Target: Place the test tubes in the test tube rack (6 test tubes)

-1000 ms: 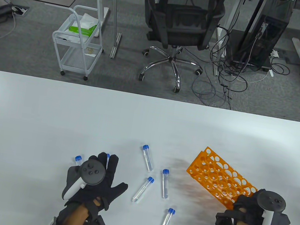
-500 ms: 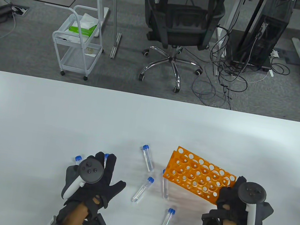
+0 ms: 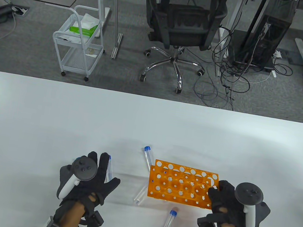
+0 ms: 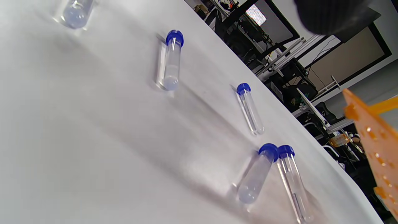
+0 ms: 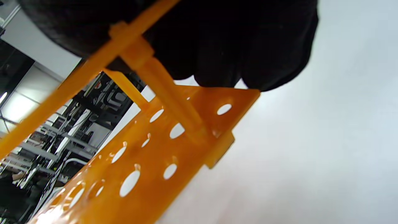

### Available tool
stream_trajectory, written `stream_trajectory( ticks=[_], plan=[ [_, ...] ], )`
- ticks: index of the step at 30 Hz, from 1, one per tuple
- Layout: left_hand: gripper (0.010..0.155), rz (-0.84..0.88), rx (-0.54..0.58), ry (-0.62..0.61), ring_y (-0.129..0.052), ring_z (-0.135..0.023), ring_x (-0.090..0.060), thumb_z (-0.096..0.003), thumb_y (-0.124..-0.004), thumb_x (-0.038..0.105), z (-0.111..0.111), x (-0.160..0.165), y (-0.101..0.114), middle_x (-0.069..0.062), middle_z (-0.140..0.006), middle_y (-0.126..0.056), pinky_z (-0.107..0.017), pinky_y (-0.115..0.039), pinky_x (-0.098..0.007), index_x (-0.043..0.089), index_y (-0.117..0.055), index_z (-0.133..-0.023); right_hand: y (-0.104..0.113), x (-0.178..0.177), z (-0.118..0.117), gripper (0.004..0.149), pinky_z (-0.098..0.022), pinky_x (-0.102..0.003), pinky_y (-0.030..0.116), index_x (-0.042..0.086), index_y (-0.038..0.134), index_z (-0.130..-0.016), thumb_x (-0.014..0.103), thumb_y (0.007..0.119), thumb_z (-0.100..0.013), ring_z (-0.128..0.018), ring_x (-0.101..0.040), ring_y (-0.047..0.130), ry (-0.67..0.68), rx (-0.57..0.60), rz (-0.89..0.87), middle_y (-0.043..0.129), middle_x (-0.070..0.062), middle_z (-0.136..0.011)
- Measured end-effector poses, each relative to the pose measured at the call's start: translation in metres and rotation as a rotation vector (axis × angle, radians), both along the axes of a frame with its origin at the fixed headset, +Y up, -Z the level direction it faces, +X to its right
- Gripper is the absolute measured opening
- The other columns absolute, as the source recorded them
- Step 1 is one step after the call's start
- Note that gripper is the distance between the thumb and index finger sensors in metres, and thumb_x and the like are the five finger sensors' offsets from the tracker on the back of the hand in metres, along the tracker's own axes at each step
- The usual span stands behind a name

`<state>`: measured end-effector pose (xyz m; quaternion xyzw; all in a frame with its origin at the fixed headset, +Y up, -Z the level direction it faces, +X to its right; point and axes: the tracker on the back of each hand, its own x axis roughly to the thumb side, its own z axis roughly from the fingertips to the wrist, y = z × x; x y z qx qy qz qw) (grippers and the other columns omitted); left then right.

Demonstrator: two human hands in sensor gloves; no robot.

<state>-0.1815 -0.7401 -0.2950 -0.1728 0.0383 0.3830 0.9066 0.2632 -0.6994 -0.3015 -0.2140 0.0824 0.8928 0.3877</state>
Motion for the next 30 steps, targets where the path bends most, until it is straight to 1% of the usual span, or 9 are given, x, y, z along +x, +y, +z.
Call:
stream_trajectory(
  ticks=[9, 12, 14, 15, 19, 23, 25, 27, 30],
  plan=[
    [0.082, 0.001, 0.03, 0.097, 0.024, -0.092, -0.028, -0.0422, -0.066, 0.063, 0.0, -0.015, 0.002, 0.0, -0.102, 0.022, -0.061, 0.011, -0.065, 0.045, -0.009, -0.099, 0.001, -0.014, 0.0, 0.063, -0.045, -0.042, 0.089, 0.016, 0.065, -0.09, 0.05, 0.087, -0.042, -0.072, -0.025, 0.097, 0.07, -0.008, -0.02, 0.087, 0.007, -0.069],
    [0.082, 0.005, 0.039, 0.133, 0.022, -0.094, -0.029, -0.0425, -0.065, 0.064, -0.002, -0.025, 0.011, 0.001, -0.102, 0.022, -0.063, 0.009, -0.066, 0.044, -0.011, -0.1, 0.0, -0.016, 0.0, 0.062, -0.045, -0.042, 0.089, 0.016, 0.066, -0.089, 0.05, 0.087, -0.042, -0.072, -0.025, 0.096, 0.084, -0.012, -0.034, 0.088, 0.007, -0.067],
    [0.08, 0.007, 0.089, 0.21, 0.015, -0.099, -0.03, -0.0424, -0.067, 0.062, -0.005, -0.033, 0.015, -0.002, -0.106, 0.016, -0.066, 0.003, -0.067, 0.042, -0.018, -0.103, 0.0, -0.017, 0.0, 0.062, -0.046, -0.042, 0.089, 0.017, 0.066, -0.089, 0.051, 0.086, -0.042, -0.072, -0.025, 0.096, 0.091, -0.014, -0.034, 0.088, 0.008, -0.067],
    [0.079, -0.011, 0.083, 0.254, 0.01, -0.101, -0.031, -0.0426, -0.067, 0.061, -0.008, -0.038, 0.016, -0.003, -0.108, 0.012, -0.068, -0.001, -0.068, 0.041, -0.021, -0.103, 0.0, -0.018, 0.0, 0.062, -0.046, -0.042, 0.09, 0.017, 0.066, -0.089, 0.051, 0.086, -0.042, -0.072, -0.025, 0.096, 0.095, -0.015, -0.031, 0.088, 0.008, -0.066],
    [0.078, -0.09, 0.055, 0.276, -0.008, -0.107, -0.034, -0.0431, -0.067, 0.06, -0.016, -0.045, 0.01, -0.006, -0.113, 0.001, -0.073, -0.018, -0.067, 0.035, -0.026, -0.105, -0.002, -0.021, -0.002, 0.061, -0.045, -0.041, 0.091, 0.018, 0.068, -0.088, 0.052, 0.086, -0.041, -0.071, -0.025, 0.097, 0.119, -0.003, -0.008, 0.089, 0.009, -0.064],
    [0.079, -0.194, -0.012, 0.317, -0.016, -0.108, -0.034, -0.043, -0.068, 0.06, -0.027, -0.044, 0.007, -0.007, -0.115, -0.008, -0.075, -0.027, -0.065, 0.034, -0.027, -0.105, -0.004, -0.022, -0.005, 0.06, -0.044, -0.041, 0.091, 0.018, 0.068, -0.087, 0.053, 0.086, -0.042, -0.071, -0.026, 0.097, 0.125, -0.019, -0.007, 0.089, 0.01, -0.064],
    [0.08, -0.264, -0.018, 0.351, -0.021, -0.108, -0.035, -0.0429, -0.068, 0.061, -0.036, -0.047, 0.007, -0.008, -0.116, -0.013, -0.076, -0.032, -0.063, 0.034, -0.023, -0.104, -0.005, -0.022, -0.005, 0.059, -0.044, -0.041, 0.091, 0.019, 0.068, -0.087, 0.053, 0.086, -0.042, -0.071, -0.026, 0.097, 0.129, -0.025, -0.014, 0.089, 0.01, -0.064],
    [0.081, -0.306, -0.036, 0.388, -0.027, -0.107, -0.035, -0.043, -0.068, 0.061, -0.043, -0.05, 0.005, -0.009, -0.116, -0.018, -0.076, -0.035, -0.061, 0.034, -0.023, -0.104, -0.004, -0.023, -0.005, 0.059, -0.044, -0.041, 0.091, 0.019, 0.068, -0.087, 0.053, 0.086, -0.042, -0.07, -0.026, 0.097, 0.132, -0.021, -0.025, 0.089, 0.01, -0.063],
    [0.08, -0.386, -0.097, 0.432, -0.039, -0.104, -0.035, -0.043, -0.07, 0.06, -0.053, -0.055, -0.001, -0.01, -0.115, -0.029, -0.075, -0.045, -0.058, 0.033, -0.026, -0.105, -0.004, -0.024, -0.006, 0.059, -0.044, -0.04, 0.091, 0.019, 0.068, -0.087, 0.054, 0.085, -0.042, -0.071, -0.026, 0.097, 0.14, -0.027, -0.046, 0.089, 0.01, -0.063]
  ],
)
